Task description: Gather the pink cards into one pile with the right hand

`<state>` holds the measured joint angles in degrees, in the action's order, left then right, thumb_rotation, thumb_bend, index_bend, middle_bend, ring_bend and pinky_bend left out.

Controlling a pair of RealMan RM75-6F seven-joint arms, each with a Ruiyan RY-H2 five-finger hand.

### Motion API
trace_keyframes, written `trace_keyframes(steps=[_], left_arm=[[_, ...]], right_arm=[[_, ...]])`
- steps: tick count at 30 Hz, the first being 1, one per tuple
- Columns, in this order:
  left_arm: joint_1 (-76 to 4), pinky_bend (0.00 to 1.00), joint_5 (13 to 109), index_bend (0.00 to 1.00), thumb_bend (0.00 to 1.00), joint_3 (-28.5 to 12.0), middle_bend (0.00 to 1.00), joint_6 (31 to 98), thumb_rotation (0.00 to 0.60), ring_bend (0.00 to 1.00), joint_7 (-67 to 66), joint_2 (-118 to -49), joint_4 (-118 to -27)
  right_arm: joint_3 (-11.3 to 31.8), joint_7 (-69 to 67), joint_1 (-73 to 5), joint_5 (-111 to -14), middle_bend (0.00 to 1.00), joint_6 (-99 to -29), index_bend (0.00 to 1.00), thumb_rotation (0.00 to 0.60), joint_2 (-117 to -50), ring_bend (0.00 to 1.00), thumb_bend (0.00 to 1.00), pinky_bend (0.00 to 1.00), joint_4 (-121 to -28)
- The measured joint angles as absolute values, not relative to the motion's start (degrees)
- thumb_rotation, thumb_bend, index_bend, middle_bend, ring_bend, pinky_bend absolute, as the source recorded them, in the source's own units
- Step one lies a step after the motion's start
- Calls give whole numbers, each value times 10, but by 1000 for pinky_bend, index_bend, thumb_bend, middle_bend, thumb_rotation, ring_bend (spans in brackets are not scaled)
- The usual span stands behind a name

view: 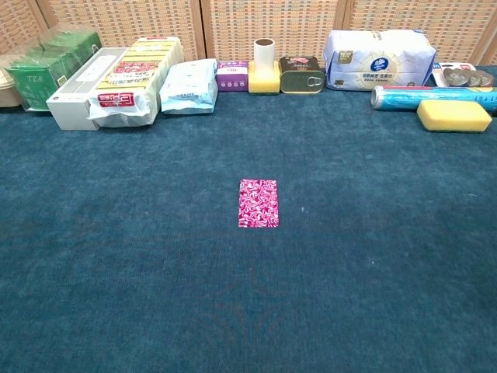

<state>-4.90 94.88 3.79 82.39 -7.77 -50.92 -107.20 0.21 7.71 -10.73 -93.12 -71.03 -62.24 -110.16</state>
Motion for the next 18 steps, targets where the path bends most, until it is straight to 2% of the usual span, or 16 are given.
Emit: trace_keyframes(steps=[9, 14, 18], left_arm=[[-58, 3, 938, 0, 57, 36, 0, 805, 600, 0, -70, -507, -1073], [-62, 3, 935, 0, 57, 35, 0, 799, 600, 0, -61, -505, -1071], [-67, 3, 931, 0, 57, 34, 0, 792, 600, 0, -49, -502, -1068]], right_arm=[[44, 76, -227, -871, 144, -543, 117, 600, -661, 16, 0, 0, -1140], [78, 105, -313, -766, 142, -456, 117, 600, -712, 28, 0, 0, -1147], [98, 143, -374, -671, 142, -421, 117, 600, -759, 32, 0, 0, -1130]])
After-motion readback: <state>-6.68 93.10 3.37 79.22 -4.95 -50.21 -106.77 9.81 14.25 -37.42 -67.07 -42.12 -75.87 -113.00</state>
